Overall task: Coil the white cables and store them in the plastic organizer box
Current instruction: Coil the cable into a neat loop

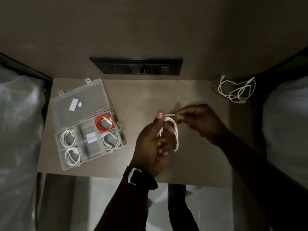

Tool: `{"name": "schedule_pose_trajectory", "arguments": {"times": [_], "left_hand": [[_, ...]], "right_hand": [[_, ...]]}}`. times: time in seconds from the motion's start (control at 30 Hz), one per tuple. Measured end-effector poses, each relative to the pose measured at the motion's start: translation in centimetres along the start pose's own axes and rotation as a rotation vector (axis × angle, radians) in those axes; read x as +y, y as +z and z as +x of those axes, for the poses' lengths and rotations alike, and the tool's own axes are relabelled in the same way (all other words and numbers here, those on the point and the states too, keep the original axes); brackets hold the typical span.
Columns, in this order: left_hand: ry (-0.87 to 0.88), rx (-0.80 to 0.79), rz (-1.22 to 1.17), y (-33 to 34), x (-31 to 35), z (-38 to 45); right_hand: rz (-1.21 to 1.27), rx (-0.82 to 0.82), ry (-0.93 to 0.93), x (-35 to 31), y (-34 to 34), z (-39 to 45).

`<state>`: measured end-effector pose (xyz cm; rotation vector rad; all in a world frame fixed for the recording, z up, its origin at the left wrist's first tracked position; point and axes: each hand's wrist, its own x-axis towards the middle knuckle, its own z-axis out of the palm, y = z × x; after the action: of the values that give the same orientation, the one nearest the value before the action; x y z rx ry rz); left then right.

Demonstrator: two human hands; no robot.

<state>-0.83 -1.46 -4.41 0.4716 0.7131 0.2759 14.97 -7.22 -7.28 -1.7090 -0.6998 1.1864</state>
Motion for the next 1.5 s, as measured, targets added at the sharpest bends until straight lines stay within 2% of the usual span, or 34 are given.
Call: {"name": "schedule_pose_trajectory", "arguments": {"times": [0.07, 0.17, 0.27, 0.33, 0.4, 0.53, 0.6, 0.77, 0.97, 1.1, 1.23, 1.33, 1.4, 1.47, 1.5], "left_hand": [[0.094, 0.051, -0.141, 0.5, 0.7, 0.6], [0.186, 0.211, -0.147, -0.4, 1.5, 1.5], [0.173, 0.301, 0.030, -0.3, 0.8, 1.5], [0.183, 0.353, 0.101, -0.2, -0.1, 1.0], [0.199, 0.404, 0.150, -0.5, -0.6, 0.4], [0.206, 0.460, 0.247, -0.9, -1.1, -0.1], [0.213, 0.435, 0.217, -0.6, -1.2, -0.1], [0.271, 0.434, 0.203, -0.2, -1.9, 0.1], [0.211, 0.369, 0.076, -1.3, -2.3, -0.7], [0.164, 0.404, 0.111, -0.8, -2.9, -0.4], [0.005, 0.379, 0.240, 0.5, -3.5, -0.3], [-0.049, 0.332, 0.427, 0.4, -4.1, -2.0], [-0.070, 0.307, 0.338, -0.3, -4.3, -3.8], [-0.067, 0.291, 0.157, -1.1, -3.8, -5.5], [-0.051, 0.330, 0.096, -1.8, -3.3, -6.1]], "right_hand": [[-0.063, -0.076, 0.023, 1.5, 1.2, -2.0], [-0.442, -0.178, 0.013, 2.3, 3.0, -5.6], [-0.781, 0.033, -0.274, 0.9, 3.4, -7.3], [-0.724, 0.107, -0.424, -0.3, 3.5, -7.3], [-0.567, 0.133, -0.472, -0.8, 4.2, -6.8], [-0.217, 0.300, -0.218, -0.7, 6.5, -5.8], [-0.091, 0.344, -0.225, -0.4, 6.8, -5.7], [-0.228, 0.286, -0.234, -0.2, 6.8, -6.4], [-0.485, 0.137, -0.265, -0.5, 6.6, -5.5], [-0.484, 0.107, -0.244, 0.3, 5.6, -5.3], [-0.567, 0.165, -0.202, 2.2, 3.4, -5.8], [-0.557, 0.195, -0.235, 3.2, 3.3, -6.2], [-0.581, 0.198, -0.216, 3.7, 3.5, -6.1], [-0.593, 0.242, -0.102, 3.6, 3.1, -5.1], [-0.602, 0.261, -0.051, 3.4, 2.7, -4.4]]}}
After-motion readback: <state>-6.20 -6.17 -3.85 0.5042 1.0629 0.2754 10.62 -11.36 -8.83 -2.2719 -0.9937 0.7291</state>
